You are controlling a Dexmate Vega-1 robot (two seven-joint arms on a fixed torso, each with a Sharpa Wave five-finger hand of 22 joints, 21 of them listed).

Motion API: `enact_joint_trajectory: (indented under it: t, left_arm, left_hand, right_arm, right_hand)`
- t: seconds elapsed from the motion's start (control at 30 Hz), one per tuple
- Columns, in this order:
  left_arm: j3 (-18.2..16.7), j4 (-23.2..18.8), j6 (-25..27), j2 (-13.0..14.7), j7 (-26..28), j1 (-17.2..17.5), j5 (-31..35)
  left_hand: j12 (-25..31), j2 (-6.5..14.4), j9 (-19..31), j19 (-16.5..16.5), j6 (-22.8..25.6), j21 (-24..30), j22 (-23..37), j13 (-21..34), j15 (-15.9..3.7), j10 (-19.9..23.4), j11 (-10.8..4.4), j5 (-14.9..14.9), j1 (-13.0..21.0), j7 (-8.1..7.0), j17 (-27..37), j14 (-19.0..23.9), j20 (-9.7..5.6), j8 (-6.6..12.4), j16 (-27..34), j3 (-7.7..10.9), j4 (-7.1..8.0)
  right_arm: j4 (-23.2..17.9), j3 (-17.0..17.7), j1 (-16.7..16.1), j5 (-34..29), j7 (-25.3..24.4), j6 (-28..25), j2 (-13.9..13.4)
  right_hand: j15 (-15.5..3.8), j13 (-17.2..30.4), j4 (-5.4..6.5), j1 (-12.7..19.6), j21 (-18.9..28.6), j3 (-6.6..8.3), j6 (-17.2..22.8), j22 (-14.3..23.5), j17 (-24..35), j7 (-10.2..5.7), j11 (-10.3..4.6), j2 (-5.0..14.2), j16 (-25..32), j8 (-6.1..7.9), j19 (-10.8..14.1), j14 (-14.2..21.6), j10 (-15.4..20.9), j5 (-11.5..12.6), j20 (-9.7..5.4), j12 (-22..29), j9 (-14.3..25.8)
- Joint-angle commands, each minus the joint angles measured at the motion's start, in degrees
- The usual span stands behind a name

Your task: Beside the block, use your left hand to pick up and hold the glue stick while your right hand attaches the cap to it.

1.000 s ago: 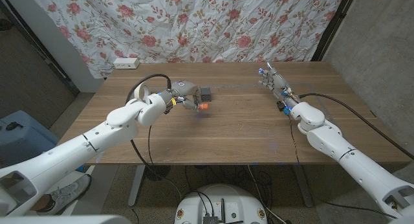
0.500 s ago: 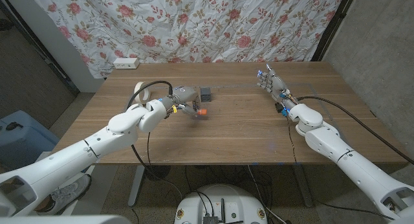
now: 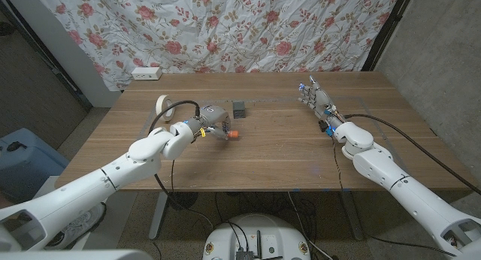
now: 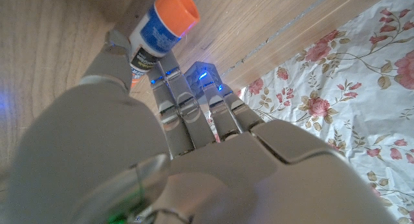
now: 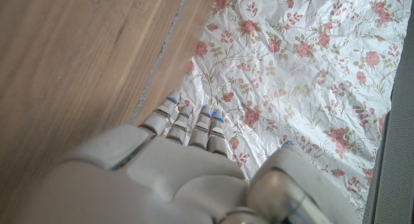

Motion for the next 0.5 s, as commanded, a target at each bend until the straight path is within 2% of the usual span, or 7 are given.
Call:
enact_joint_trajectory:
  t: [0.03,0.5]
  left_arm:
    - [1.0,1.5,-0.5,-0.3,-1.0,-0.8,0.9]
    - [1.7,1.3,-0.3,-0.3,-4.9,-2.3,1.6]
  left_hand:
    - [-0.2,5.1,2.5,-0.5,0.7,-0.1,0.2,0.1,-8.43,2.1,-2.94,0.4,3.0,-1.19,0.3,0.1,-1.05,0.69,0.4,-0.18,0.21]
    - [-0.4,4.4,2.5,-1.1,-1.5,-0.2,0.2,0.0,-8.19,-0.2,-2.89,0.6,1.0,-1.73,-0.1,-0.7,-1.02,0.22,-0.3,-0.62,0.57]
  right_arm:
    - [1.1,0.0,0.1,1.0,0.8,0.5,0.7]
    - [1.5,-0.1,0.1,1.5,0.8,0.5,1.2]
  right_hand:
    - [0.00,0.1,0.18,0.0,0.1,0.11,0.2,0.1,0.1,0.52,-0.11,0.33,0.1,0.38,0.3,0.3,-0.1,0.4,-0.31,0.3,0.0]
    - [0.03,0.1,0.19,-0.1,0.1,0.18,0.1,0.1,0.0,0.57,-0.06,0.46,0.1,0.41,0.4,0.2,-0.2,0.5,-0.39,0.3,0.0]
